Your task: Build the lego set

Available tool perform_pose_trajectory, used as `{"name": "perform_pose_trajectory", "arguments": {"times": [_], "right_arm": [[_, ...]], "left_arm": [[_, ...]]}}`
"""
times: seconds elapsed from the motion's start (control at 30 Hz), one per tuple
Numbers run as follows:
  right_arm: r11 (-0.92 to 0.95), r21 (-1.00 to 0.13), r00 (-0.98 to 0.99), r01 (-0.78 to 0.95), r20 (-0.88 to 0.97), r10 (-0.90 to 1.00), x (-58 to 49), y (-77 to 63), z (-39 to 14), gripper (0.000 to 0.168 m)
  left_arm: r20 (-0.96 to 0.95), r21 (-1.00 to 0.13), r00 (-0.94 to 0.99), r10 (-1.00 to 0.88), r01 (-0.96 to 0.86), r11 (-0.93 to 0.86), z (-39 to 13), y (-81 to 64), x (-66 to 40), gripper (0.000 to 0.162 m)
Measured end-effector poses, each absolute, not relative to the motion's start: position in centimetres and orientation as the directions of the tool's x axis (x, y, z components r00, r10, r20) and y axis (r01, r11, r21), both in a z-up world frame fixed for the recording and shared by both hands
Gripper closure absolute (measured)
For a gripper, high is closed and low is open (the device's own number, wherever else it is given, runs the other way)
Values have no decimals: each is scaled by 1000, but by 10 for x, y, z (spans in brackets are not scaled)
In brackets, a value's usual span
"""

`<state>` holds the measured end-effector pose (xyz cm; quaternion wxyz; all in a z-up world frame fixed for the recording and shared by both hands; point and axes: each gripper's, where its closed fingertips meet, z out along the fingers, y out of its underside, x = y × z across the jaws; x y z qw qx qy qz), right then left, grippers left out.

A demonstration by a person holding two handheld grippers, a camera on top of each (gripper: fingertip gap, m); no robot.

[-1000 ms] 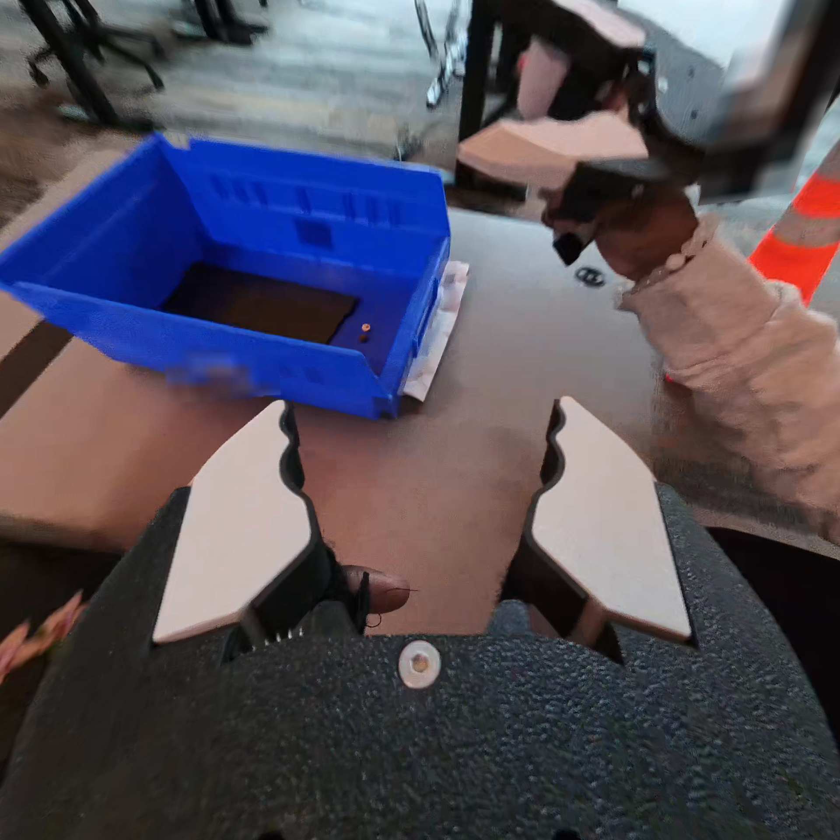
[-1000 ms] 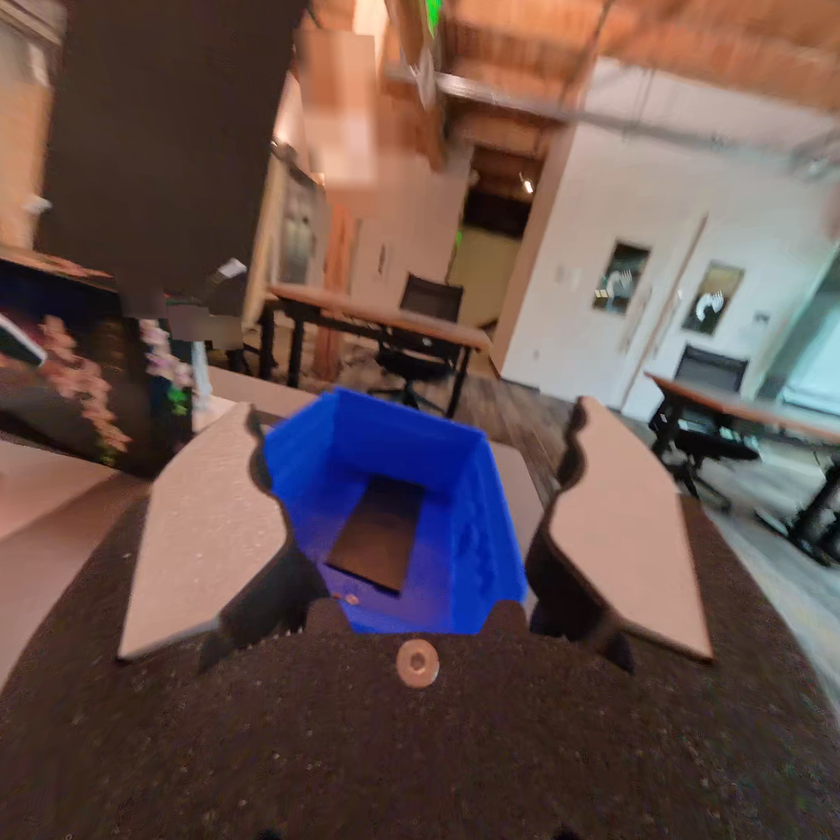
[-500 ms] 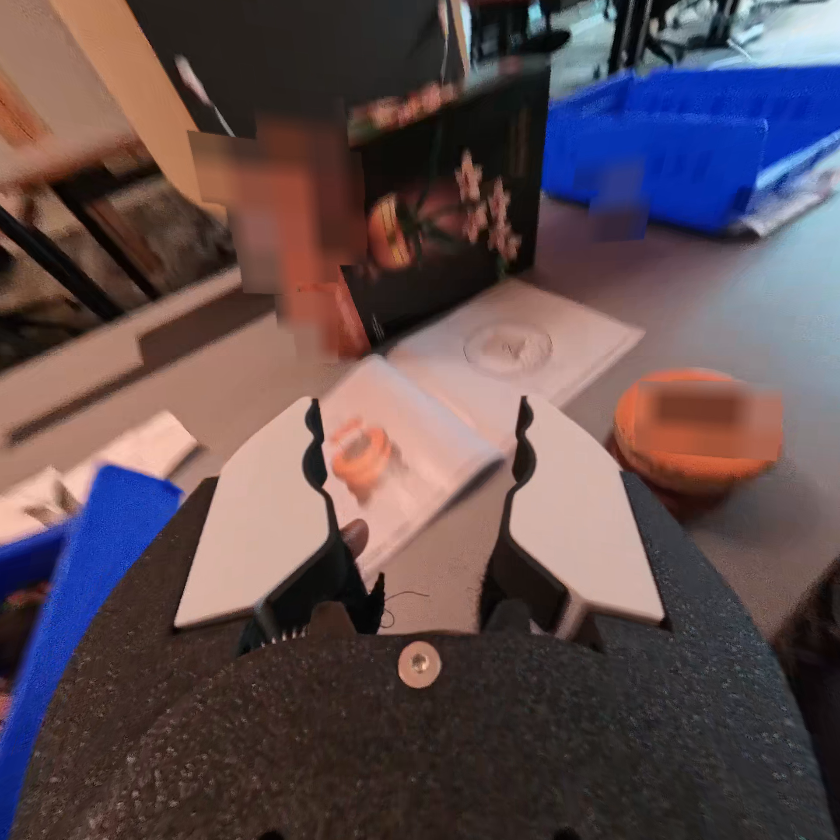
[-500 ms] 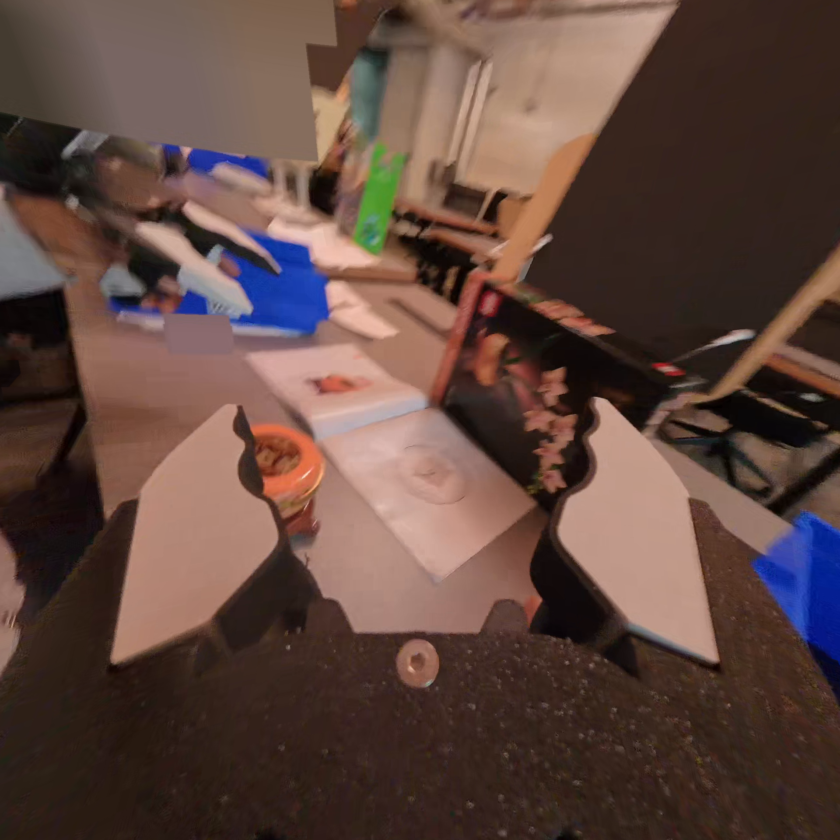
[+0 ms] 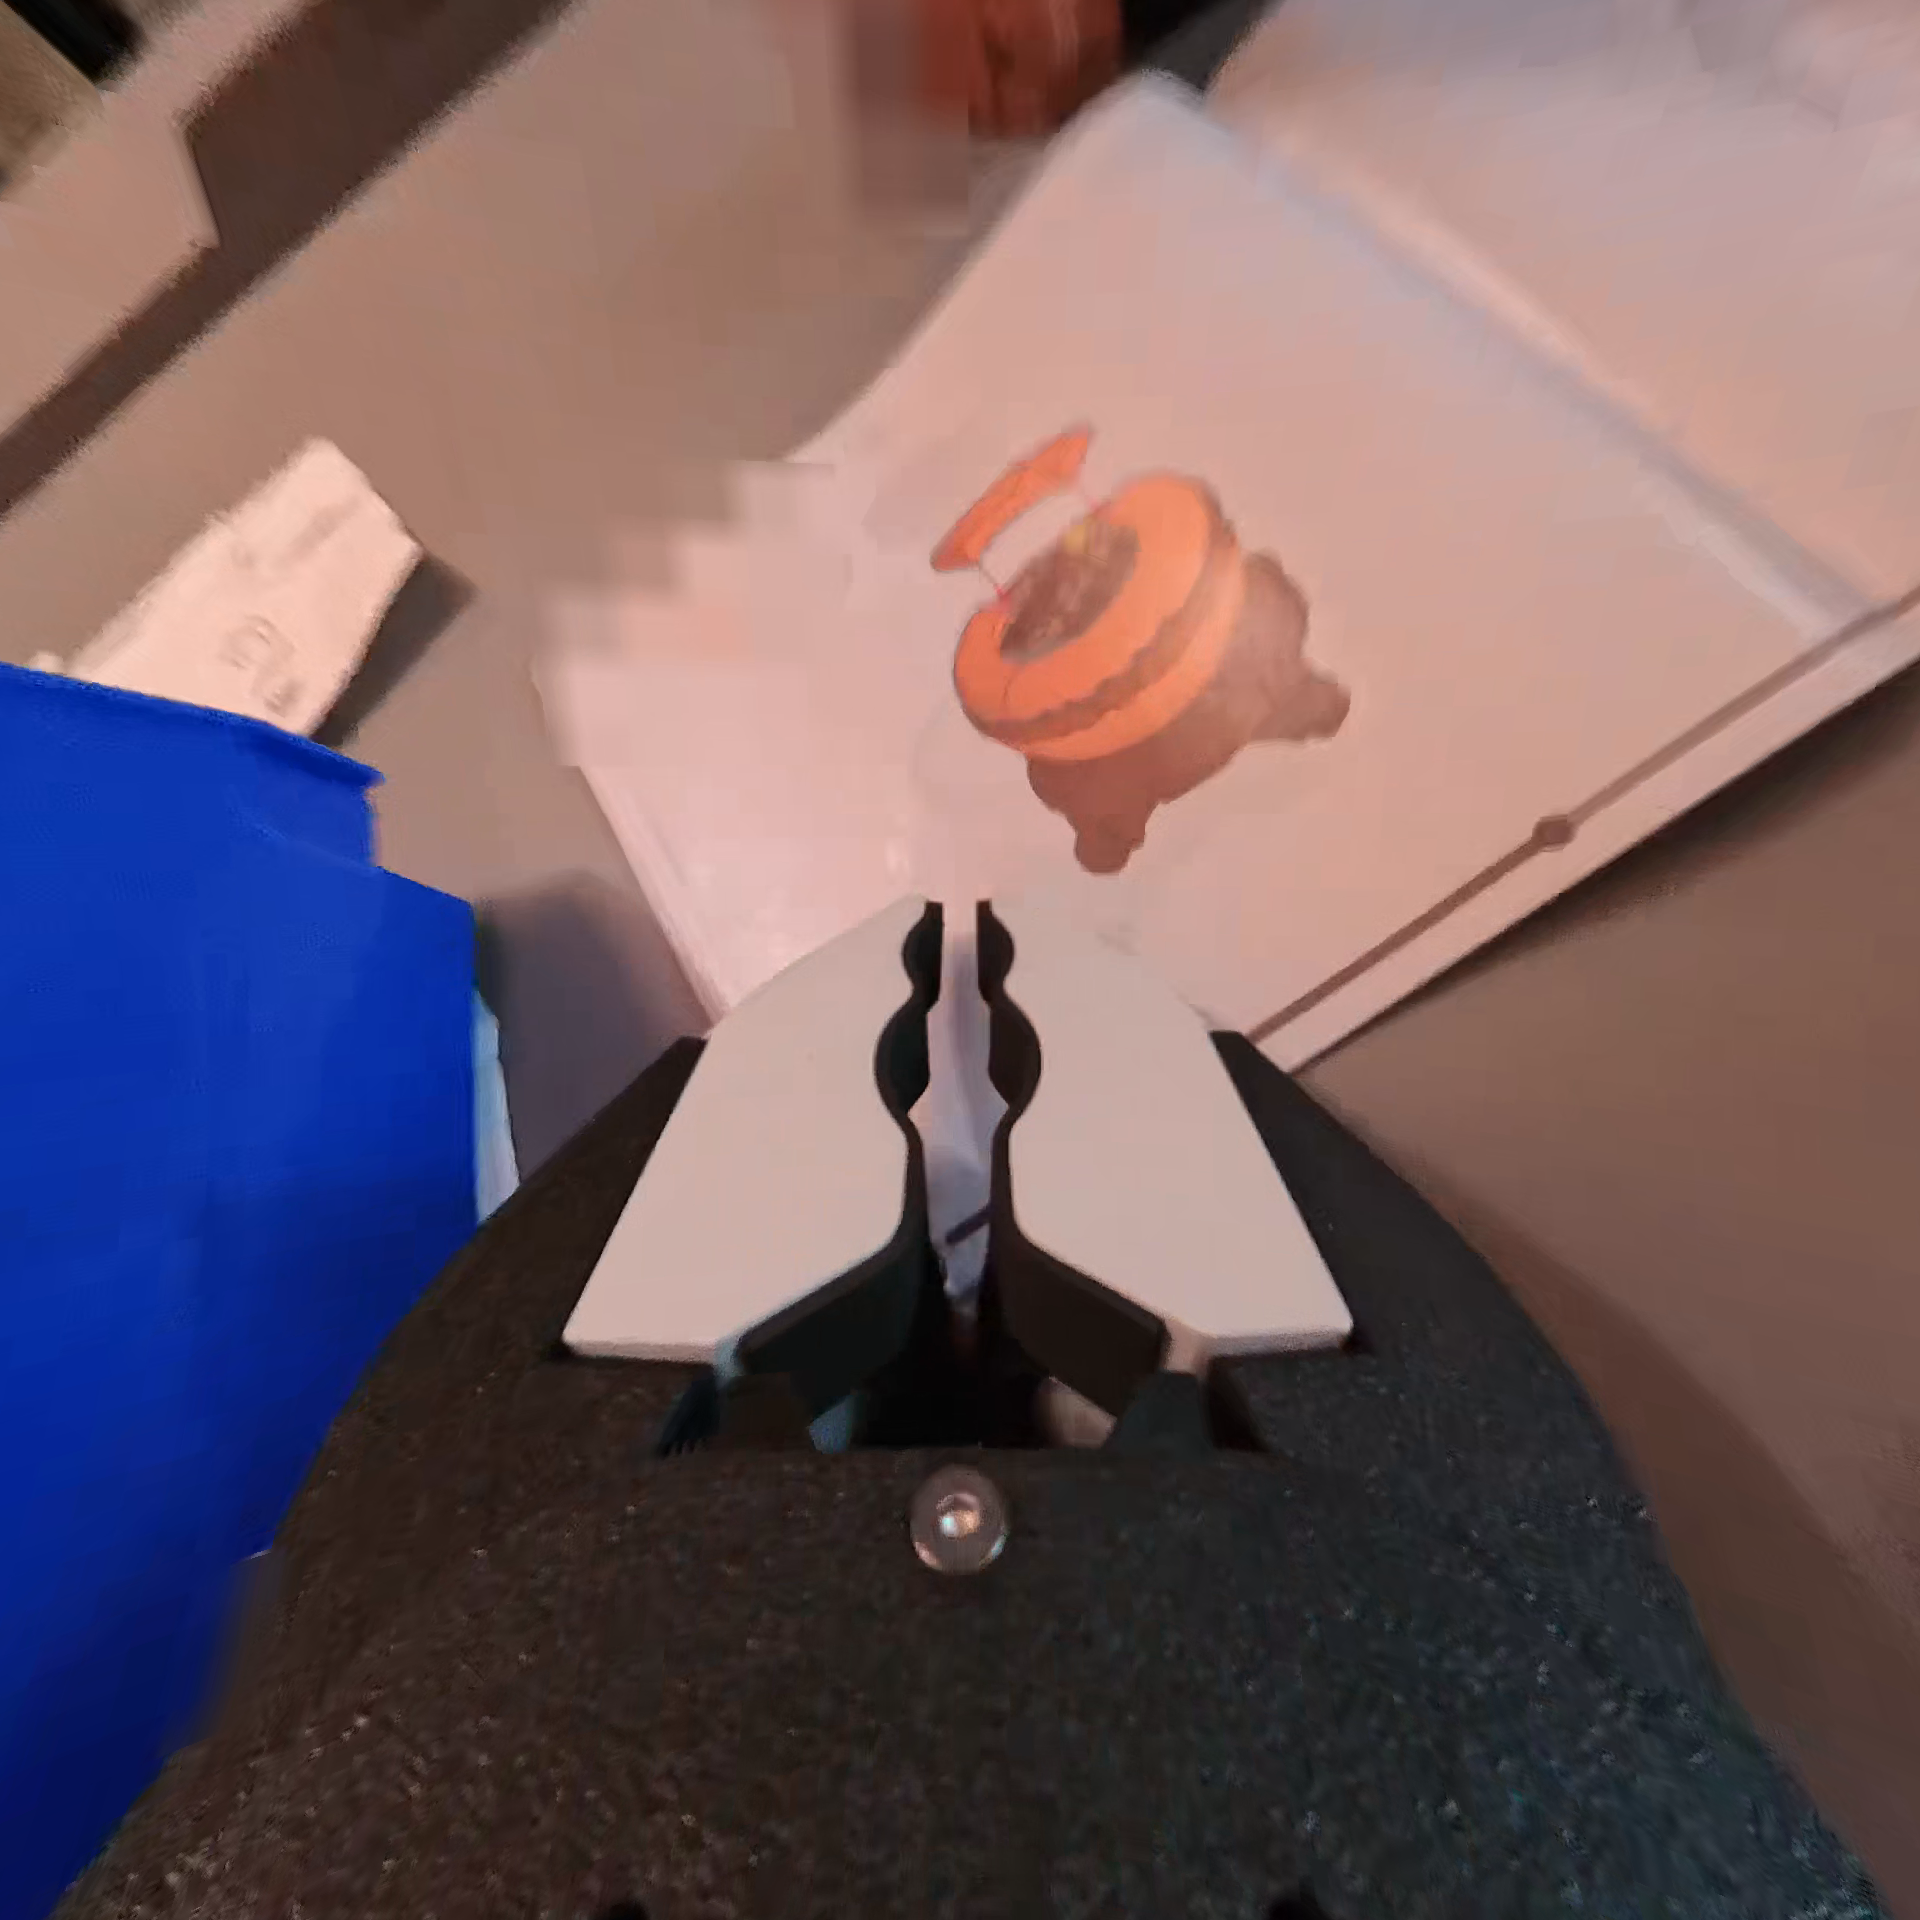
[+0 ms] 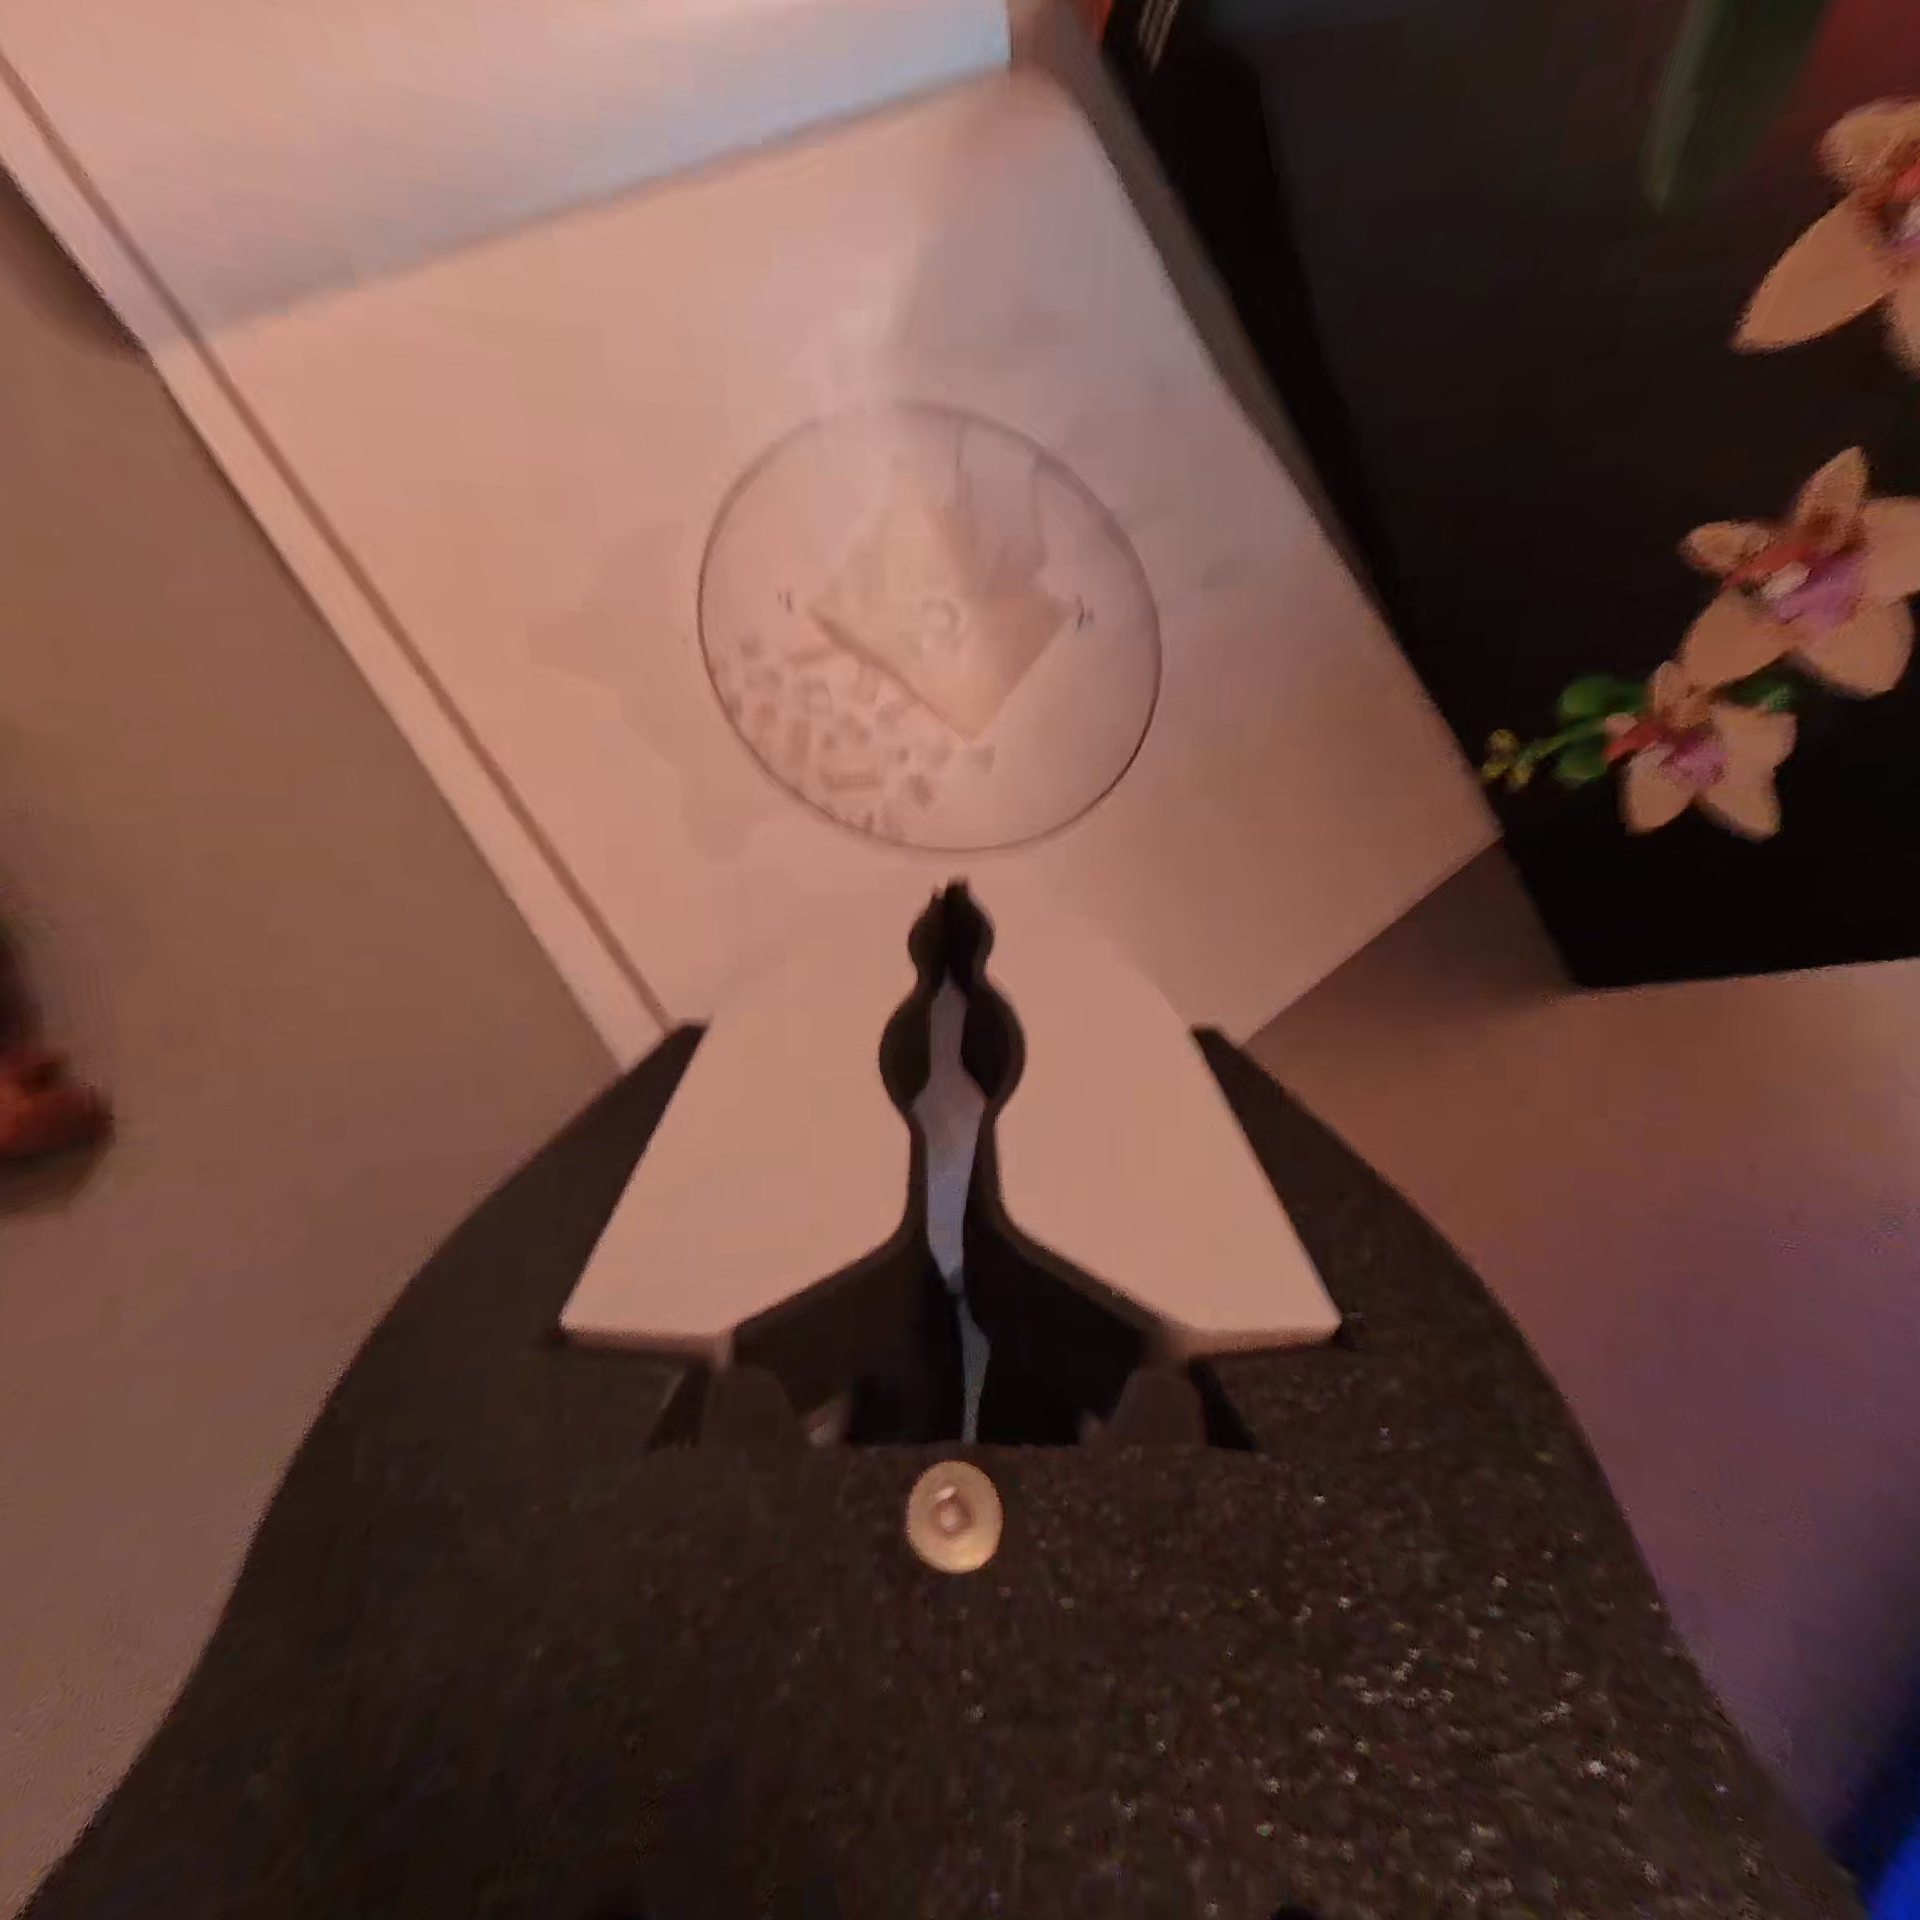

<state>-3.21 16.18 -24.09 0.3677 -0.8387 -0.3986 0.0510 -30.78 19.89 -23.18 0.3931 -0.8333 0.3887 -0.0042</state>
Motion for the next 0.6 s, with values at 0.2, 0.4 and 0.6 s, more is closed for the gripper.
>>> {"name": "perform_pose_trajectory", "arguments": {"times": [0.2, 0.4, 0.6], "right_arm": [[-483, -723, 752, 495, 78, 655, -22, 141, -240, 168], [-519, -694, 783, 499, 104, 613, 9, 112, -240, 168], [-543, -628, 777, 557, 164, 608, 45, 93, -240, 168]], "left_arm": [[-347, -628, 647, -679, -698, -344, -236, 184, -295, 162], [-267, -668, 619, -738, -671, -322, -236, 161, -260, 162], [-225, -668, 566, -793, -682, -298, -236, 150, -234, 160]]}}
